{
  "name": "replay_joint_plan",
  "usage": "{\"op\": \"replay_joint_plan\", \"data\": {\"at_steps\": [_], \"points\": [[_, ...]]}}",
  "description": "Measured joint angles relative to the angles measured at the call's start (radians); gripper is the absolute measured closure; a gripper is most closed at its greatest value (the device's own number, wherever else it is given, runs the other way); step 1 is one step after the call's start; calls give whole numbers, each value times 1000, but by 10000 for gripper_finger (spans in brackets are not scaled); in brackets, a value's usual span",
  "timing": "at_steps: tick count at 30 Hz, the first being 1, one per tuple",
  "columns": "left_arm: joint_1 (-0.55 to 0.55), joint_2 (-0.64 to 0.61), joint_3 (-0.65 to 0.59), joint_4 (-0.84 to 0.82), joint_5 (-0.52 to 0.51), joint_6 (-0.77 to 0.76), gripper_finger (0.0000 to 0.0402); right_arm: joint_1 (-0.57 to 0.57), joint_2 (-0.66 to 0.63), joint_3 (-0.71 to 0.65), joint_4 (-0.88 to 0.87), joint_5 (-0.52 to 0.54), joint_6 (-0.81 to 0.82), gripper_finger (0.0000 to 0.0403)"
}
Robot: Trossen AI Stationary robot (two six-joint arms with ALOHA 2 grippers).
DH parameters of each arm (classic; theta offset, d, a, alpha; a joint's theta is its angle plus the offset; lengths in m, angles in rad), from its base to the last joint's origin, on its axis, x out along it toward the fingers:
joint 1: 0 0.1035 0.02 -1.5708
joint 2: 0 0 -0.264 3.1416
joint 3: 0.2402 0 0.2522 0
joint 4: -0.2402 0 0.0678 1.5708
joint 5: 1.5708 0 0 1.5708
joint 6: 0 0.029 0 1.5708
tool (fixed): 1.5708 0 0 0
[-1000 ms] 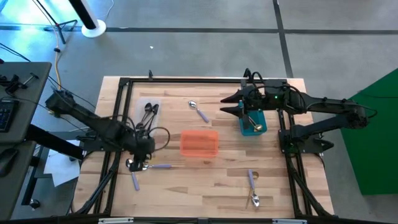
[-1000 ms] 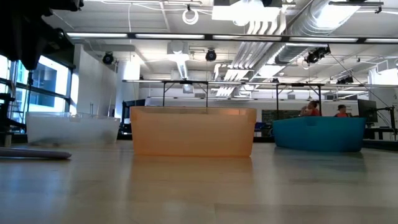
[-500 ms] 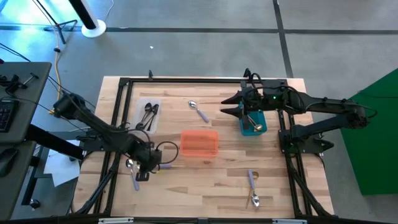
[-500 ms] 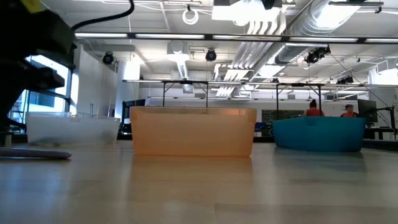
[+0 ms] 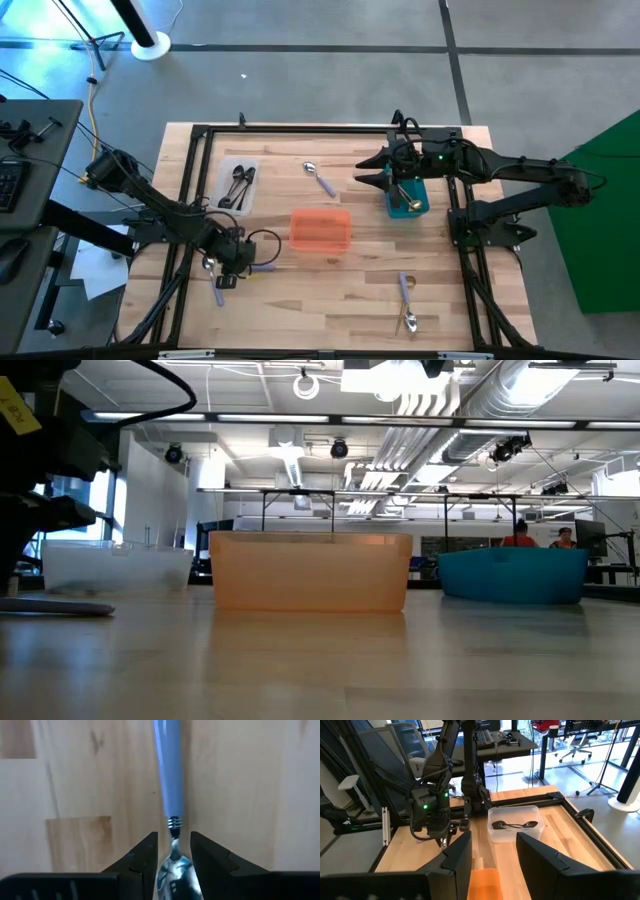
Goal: Sort silverware by color (type)
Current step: Put the bottom left violet spoon into the orange bin
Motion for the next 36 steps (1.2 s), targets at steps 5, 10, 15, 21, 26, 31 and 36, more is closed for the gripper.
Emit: {"op": "replay_joint_plan", "data": {"at_steps": [5,10,15,21,26,31,36], "points": [[0,0,-22,49,9,1,296,0,0,0,0,0,0,263],[1,29,-30,56,5,13,296,0,0,0,0,0,0,263],[0,68,-27,67,-12,32,296,0,0,0,0,0,0,263],[-1,85,-26,43,-42,2,316,0,0,0,-1,0,0,263],[0,85,-26,37,-54,-1,385,0,0,0,-1,0,0,263],[1,72,-23,44,-53,-8,390,0,0,0,-1,0,0,263],[2,43,-25,46,-53,-6,397,0,0,0,-8,0,0,263]]}}
